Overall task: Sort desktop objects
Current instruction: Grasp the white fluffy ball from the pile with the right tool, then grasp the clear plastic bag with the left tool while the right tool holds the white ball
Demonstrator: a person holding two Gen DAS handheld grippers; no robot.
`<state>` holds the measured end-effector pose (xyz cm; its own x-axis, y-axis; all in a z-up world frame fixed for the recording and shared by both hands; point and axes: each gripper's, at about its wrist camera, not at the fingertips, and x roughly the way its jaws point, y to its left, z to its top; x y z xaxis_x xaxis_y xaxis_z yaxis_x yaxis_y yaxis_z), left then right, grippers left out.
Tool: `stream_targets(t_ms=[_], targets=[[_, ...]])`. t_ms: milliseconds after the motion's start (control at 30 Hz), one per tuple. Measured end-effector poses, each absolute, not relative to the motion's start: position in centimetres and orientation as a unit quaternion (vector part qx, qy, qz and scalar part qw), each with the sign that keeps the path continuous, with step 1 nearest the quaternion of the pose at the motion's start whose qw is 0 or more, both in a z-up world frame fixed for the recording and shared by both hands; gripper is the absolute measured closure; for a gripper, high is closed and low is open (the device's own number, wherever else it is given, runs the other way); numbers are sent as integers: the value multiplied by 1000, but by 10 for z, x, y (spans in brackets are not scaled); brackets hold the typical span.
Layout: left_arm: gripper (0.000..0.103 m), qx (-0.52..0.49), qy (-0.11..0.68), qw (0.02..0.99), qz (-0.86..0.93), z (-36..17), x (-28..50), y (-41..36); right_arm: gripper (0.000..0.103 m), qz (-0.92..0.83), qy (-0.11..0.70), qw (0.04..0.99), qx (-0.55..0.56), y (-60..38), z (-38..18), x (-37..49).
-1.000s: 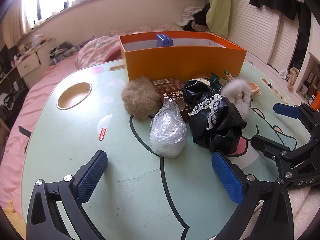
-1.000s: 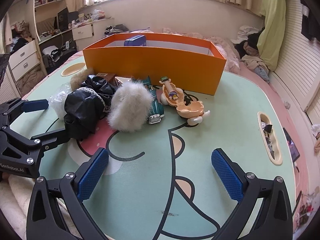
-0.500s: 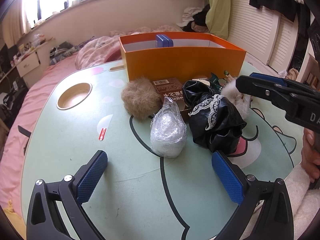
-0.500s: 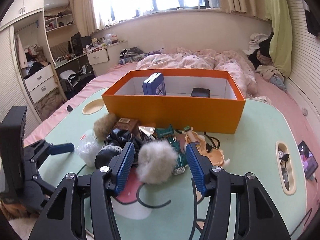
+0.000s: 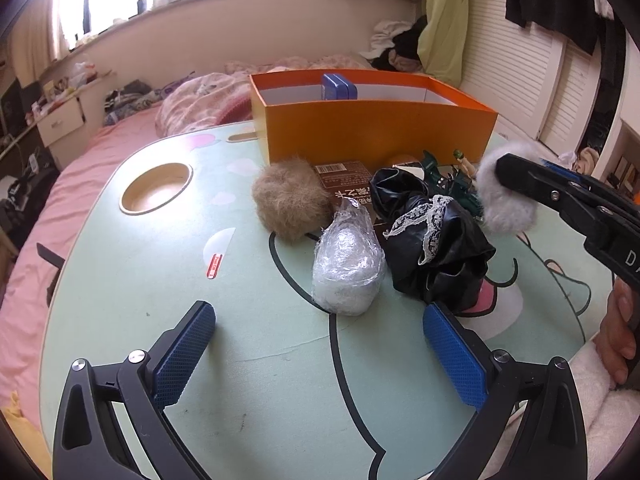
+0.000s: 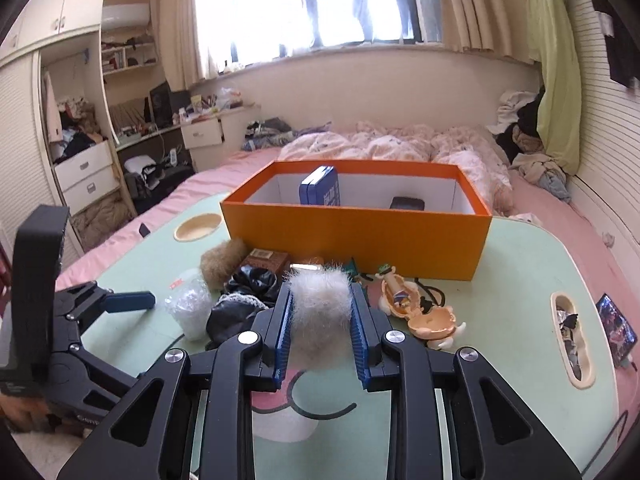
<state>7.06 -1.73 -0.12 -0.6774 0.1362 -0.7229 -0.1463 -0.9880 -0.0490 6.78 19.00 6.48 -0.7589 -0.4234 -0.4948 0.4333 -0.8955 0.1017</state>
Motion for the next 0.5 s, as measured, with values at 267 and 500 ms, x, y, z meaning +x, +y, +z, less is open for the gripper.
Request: stream_targets(t_ms=[267,500], targets=[[4,-356,-82,72,928,12,68,-54,76,-948,-53,207,238,213,70,62],[30,-372,-99,95,918,7,45,-45,76,-946,-53,207,245,211,71,59]])
